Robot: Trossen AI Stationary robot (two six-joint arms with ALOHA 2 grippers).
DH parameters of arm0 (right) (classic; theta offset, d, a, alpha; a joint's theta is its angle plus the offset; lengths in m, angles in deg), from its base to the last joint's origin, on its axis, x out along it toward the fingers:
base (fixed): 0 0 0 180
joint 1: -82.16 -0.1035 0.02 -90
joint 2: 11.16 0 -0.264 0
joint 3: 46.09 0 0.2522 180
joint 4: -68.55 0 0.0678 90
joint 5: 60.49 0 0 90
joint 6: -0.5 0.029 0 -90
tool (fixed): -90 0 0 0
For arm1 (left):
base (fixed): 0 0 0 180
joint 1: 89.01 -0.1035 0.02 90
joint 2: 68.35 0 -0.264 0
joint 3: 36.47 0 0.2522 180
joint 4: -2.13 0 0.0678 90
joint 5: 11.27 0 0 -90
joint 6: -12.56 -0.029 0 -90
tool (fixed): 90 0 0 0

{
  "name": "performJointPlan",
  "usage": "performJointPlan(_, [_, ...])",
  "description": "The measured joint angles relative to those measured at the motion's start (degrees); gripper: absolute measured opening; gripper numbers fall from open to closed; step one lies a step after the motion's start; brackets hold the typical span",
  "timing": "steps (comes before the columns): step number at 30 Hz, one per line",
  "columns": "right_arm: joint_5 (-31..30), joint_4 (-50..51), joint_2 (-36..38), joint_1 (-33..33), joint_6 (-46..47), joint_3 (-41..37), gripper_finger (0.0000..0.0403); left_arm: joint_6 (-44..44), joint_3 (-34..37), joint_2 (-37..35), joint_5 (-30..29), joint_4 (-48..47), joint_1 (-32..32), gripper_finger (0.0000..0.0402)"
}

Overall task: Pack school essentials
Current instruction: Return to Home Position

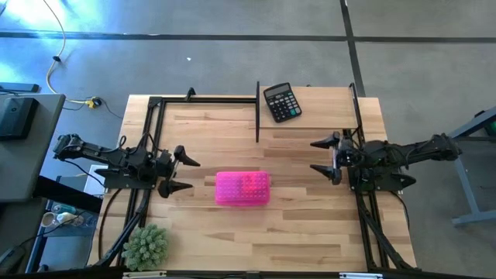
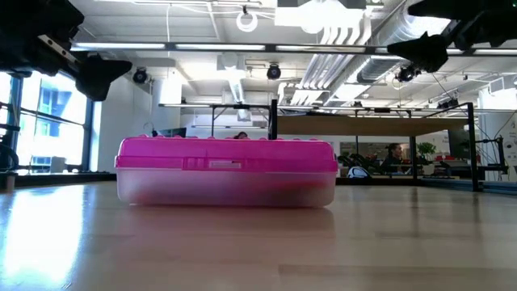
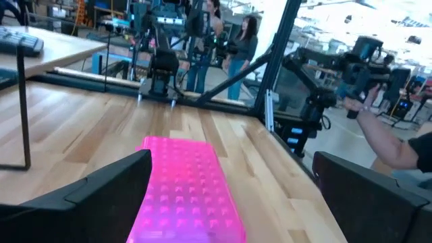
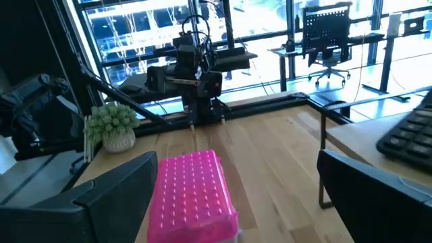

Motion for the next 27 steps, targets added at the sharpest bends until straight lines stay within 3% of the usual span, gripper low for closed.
performJointPlan(15, [1.47,4.58,18.77,-0.45,1.19,-10.69,0.0398,-5.08,0.03,-0.26,-0.18,-0.24,0.00,0.0400])
performJointPlan(27, [2.47,0.76,19.59,-2.83,1.03,-15.05,0.0398,-4.56,-0.04,-0.24,-0.40,-0.37,-0.01,0.0400])
